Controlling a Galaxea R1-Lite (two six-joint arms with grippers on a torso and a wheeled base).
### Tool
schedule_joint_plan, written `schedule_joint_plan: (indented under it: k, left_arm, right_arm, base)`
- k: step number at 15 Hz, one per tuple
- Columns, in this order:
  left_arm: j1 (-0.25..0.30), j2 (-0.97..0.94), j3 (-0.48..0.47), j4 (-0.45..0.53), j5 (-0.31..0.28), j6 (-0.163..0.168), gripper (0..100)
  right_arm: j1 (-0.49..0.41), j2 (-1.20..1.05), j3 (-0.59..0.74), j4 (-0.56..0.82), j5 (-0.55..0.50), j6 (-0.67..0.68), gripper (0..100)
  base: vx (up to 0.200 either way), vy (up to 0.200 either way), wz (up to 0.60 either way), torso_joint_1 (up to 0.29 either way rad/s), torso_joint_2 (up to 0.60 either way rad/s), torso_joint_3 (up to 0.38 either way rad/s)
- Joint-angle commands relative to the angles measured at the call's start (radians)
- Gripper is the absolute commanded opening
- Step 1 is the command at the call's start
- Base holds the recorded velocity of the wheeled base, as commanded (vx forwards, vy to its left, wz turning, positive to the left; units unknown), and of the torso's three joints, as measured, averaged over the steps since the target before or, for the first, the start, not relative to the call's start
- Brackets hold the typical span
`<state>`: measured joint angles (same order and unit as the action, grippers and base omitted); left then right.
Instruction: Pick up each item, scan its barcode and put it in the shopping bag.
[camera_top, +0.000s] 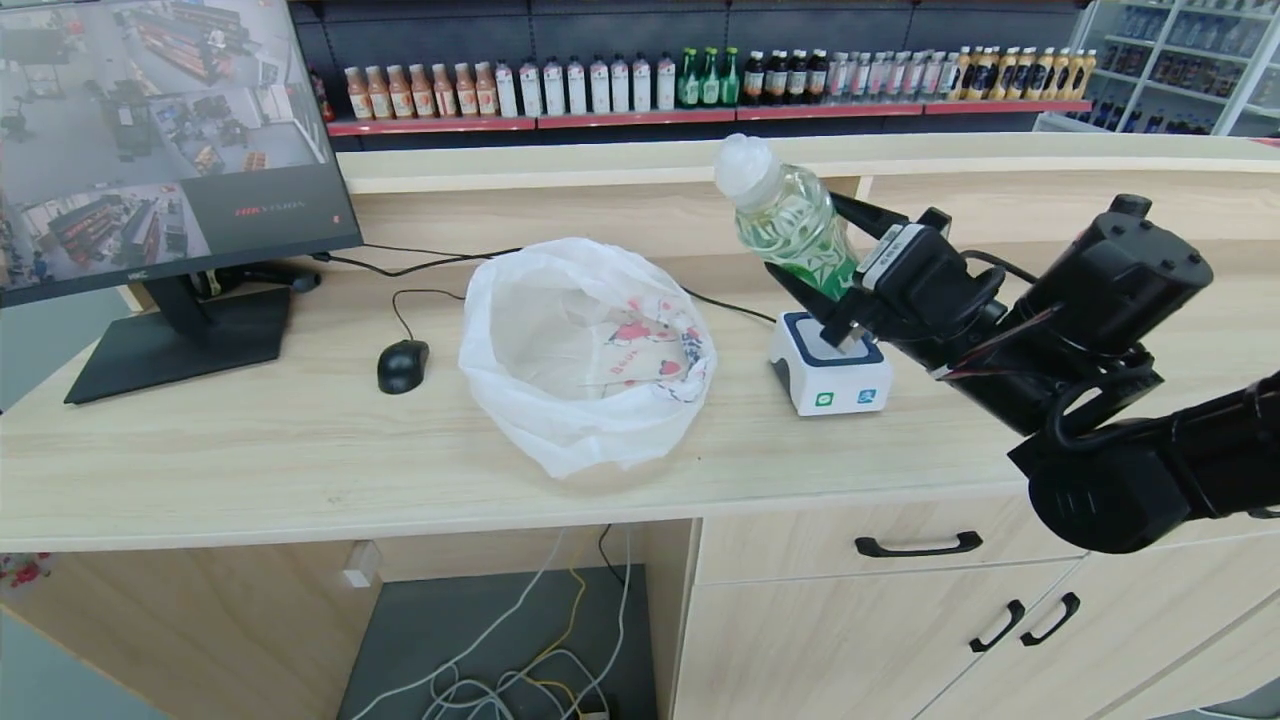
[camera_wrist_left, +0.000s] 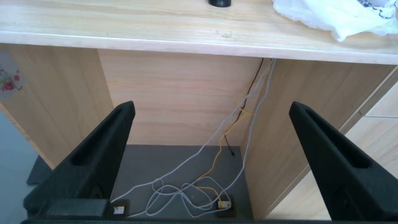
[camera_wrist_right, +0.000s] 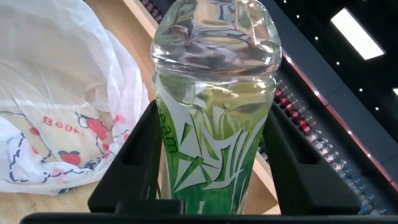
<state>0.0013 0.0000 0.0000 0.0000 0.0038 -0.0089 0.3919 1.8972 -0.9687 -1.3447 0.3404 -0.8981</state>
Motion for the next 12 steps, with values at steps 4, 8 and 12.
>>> schedule_joint_plan:
  k: [4,8,12]
  left_arm:
    - [0.0,0.0,0.0,0.0,0.001,0.0,100]
    - [0.0,0.0,0.0,0.0,0.001,0.0,100]
    - [0.0,0.0,0.0,0.0,0.001,0.0,100]
  right_arm:
    - [-0.018,0.036,0.03,-0.079,0.063,-0.002,0]
    - [-0.056,0.069,0.042,-0.136,0.134,-0.008,0]
    - [-0.076,0.071,0.042,-0.139,0.167,-0.004,0]
  base:
    - [0.0,0.0,0.0,0.0,0.0,0.0]
    - [0.0,0.0,0.0,0.0,0.0,0.0]
    - [0.0,0.0,0.0,0.0,0.0,0.0]
